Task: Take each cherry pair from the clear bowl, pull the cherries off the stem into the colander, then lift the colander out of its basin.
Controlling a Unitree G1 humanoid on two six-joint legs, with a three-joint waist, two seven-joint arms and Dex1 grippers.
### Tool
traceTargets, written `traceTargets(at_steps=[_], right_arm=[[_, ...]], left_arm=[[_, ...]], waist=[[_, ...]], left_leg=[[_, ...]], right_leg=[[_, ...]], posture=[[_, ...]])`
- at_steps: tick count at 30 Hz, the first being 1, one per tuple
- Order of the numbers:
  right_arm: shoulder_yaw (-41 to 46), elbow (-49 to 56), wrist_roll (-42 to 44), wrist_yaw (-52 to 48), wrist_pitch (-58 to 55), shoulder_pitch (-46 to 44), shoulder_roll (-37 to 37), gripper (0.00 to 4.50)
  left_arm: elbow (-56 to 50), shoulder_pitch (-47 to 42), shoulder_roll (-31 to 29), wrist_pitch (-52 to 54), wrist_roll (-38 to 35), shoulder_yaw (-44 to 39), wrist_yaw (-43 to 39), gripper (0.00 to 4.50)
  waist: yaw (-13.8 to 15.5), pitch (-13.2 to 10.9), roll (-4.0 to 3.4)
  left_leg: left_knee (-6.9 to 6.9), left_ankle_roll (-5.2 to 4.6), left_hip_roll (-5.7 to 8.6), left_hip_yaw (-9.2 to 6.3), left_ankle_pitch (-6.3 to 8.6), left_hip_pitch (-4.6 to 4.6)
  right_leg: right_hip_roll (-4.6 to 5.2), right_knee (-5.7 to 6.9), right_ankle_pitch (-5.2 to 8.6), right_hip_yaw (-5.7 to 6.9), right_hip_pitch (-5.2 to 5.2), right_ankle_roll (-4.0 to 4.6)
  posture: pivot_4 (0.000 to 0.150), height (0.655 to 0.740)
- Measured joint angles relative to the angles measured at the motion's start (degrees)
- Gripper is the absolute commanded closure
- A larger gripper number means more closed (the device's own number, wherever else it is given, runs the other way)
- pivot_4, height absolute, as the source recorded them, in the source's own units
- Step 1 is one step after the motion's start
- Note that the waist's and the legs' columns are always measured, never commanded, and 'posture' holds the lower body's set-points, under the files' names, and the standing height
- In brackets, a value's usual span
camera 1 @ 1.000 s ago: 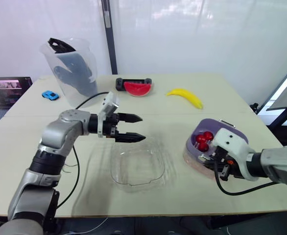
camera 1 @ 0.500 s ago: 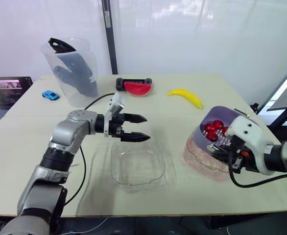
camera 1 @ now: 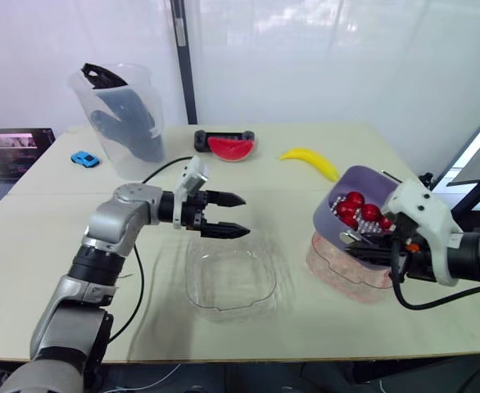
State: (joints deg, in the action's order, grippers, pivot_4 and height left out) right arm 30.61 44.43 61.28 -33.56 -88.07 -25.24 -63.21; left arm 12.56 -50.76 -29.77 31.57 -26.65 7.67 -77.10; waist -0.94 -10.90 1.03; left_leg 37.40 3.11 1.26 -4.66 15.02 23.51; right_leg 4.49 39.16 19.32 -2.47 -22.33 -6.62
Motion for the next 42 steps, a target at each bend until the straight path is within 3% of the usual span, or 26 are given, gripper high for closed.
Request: traceTargets(at_steps=[7, 22, 42], right_arm=[[0.96, -0.87, 4.80, 3.21, 0.00, 0.06, 1.37, 4.27], [-0.80, -2.11, 6.53, 6.61, 3.87, 3.28, 0.43, 4.27], [-3.76, -4.22, 0.94, 5.07, 12.00, 10.03, -4.36, 4.27]], left_arm=[[0.17, 0.00, -0.39, -0.77, 0.61, 0.02, -0.47, 0.00], [0.17, 0.45, -1.26, -0.87, 1.00, -0.01, -0.46, 0.00], [-0.97, 1.70, -2.57, -0.43, 0.67, -1.49, 0.13, 0.00]], waist=[[-0.01, 0.00, 0.00], [-0.02, 0.00, 0.00], [-0.12, 0.00, 0.00]], left_leg=[[0.00, 0.00, 0.00, 0.00, 0.00, 0.00], [0.01, 0.00, -0.01, -0.01, 0.00, 0.00], [0.02, 0.00, -0.02, 0.00, 0.00, 0.00]], right_leg=[[0.00, 0.00, 0.00, 0.00, 0.00, 0.00], [-0.01, 0.01, 0.00, 0.01, 0.00, 0.00], [-0.01, 0.01, 0.00, 0.01, 0.00, 0.00]], posture=[[0.150, 0.7400], [0.150, 0.7400], [0.150, 0.7400]])
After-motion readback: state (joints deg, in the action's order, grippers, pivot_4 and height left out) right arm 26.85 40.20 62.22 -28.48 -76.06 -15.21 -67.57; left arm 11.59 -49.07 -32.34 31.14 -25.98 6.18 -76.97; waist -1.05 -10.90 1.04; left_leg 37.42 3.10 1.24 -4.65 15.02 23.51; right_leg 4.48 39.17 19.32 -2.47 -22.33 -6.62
